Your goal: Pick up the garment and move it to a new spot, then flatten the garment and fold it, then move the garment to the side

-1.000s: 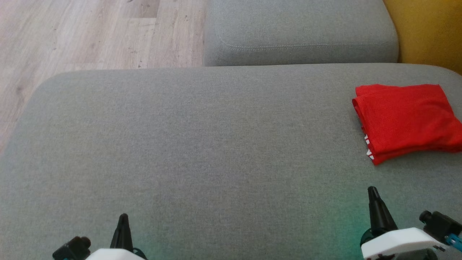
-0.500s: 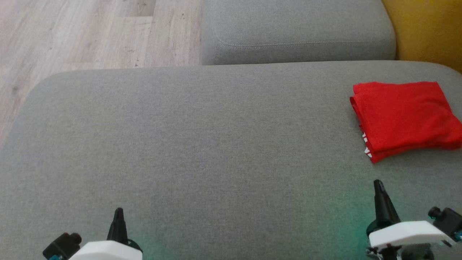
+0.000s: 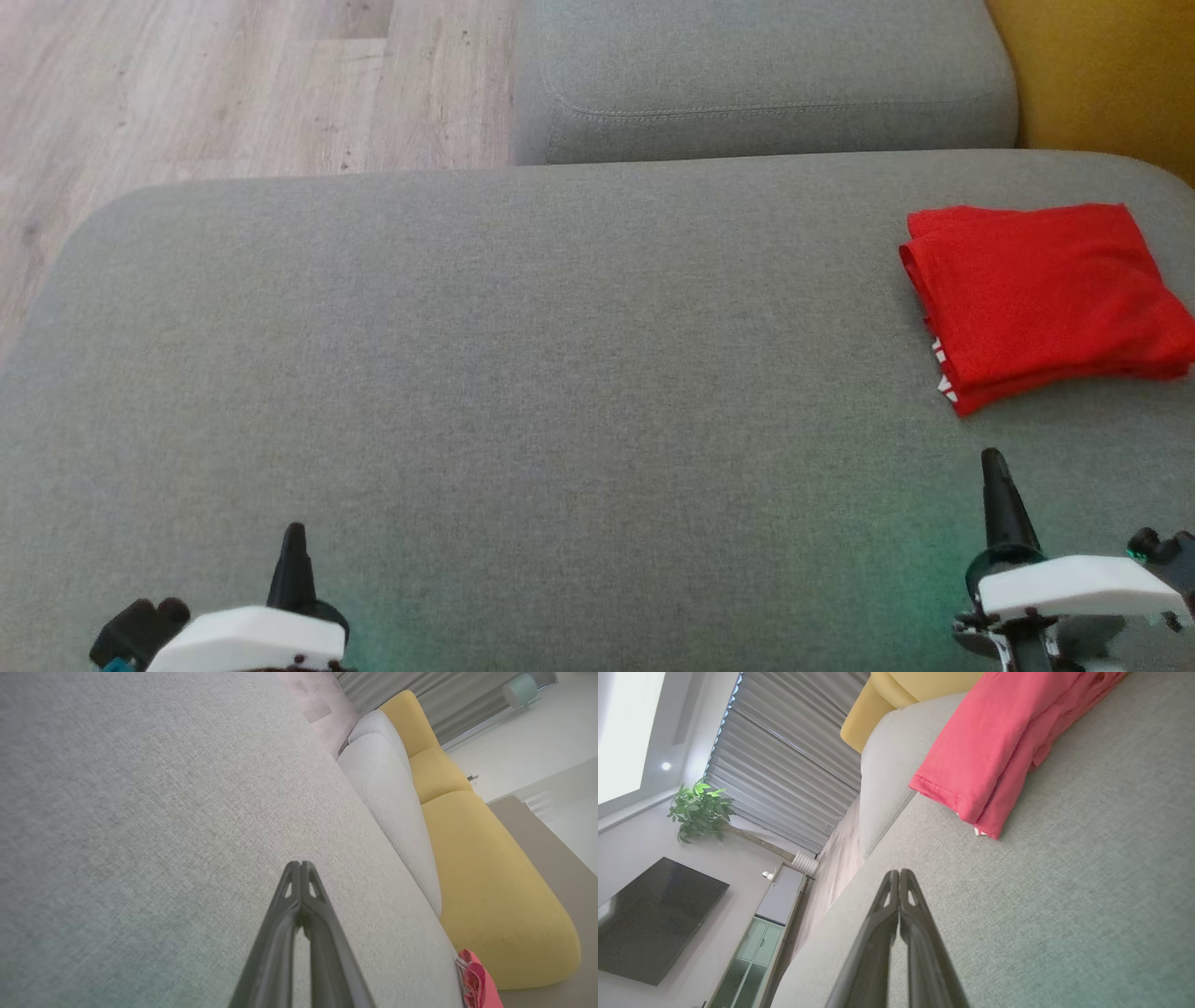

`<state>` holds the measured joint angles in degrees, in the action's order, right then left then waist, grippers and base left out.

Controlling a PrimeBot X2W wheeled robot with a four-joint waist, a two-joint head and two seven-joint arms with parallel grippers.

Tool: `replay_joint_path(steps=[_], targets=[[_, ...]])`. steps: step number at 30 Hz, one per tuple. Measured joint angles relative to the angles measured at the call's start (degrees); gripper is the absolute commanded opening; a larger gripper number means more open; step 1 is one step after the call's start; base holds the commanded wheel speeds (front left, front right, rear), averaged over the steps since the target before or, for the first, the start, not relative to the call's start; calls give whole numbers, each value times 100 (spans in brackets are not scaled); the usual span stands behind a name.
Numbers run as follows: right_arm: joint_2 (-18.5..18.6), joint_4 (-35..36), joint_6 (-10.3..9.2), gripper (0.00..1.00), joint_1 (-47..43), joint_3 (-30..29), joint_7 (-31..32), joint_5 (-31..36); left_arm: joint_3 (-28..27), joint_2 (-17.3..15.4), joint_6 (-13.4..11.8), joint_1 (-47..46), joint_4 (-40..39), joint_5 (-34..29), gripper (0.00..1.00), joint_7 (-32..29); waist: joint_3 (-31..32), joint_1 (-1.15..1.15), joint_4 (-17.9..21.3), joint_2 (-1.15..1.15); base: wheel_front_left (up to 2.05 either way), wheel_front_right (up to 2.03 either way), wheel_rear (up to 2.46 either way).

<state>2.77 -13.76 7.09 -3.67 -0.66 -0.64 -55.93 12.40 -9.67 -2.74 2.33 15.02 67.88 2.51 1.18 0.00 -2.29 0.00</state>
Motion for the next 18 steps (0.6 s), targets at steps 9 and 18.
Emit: replay_joint_path(steps=[9,18], targets=[[3,-20,0,0,84,-70,80,-593,-271,133,169,-123,9,388,0,-127,-22,0,37,0,0,0,0],[4,-57,0,0,127,-156,164,-1115,-509,205,286,-136,22,732,0,-245,-41,0,70,0,0,0,0]])
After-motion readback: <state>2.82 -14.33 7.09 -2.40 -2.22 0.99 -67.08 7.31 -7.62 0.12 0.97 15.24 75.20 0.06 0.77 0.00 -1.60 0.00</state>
